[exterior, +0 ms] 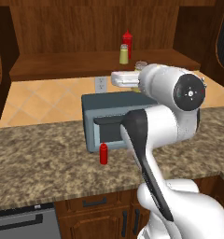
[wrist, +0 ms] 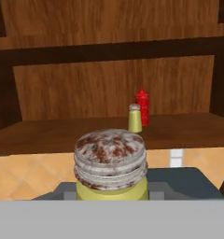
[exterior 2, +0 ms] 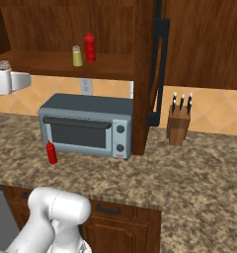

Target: Put the shaker and condiment bottle from the counter next to their counterparts in the cabinet.

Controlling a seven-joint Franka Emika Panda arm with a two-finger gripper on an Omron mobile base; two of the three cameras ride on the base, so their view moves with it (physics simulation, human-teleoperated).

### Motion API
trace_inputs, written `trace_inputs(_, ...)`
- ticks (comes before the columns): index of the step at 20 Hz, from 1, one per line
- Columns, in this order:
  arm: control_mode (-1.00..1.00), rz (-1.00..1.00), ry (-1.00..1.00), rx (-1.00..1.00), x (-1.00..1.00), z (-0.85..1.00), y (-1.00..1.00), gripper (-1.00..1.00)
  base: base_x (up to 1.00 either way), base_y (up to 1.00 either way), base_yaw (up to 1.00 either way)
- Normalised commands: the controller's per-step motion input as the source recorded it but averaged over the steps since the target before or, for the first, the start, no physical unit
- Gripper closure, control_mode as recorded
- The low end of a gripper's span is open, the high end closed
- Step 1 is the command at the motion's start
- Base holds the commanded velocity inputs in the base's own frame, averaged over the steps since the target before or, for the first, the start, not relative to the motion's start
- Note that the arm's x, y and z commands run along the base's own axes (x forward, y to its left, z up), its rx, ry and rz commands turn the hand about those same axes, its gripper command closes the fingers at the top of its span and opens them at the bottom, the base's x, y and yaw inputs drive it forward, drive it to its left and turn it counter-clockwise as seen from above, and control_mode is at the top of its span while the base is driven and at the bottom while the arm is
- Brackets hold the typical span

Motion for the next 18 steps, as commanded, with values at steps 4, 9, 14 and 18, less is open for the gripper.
trace_inputs(4,-1.0,-0.2,0.03,-0.01,0.26,0.48,-0.02,1.0,0.0,0.0,0.0)
trace_inputs(9,-1.0,0.0,-0.04,0.01,0.11,-0.1,0.0,1.0,0.0,0.0,0.0)
trace_inputs(14,-1.0,0.0,0.0,0.0,0.55,-0.22,-0.02,1.0,0.0,0.0,0.0)
trace_inputs(18,-1.0,-0.05,-0.03,0.0,0.65,-0.2,0.0,1.0,0.0,0.0,0.0)
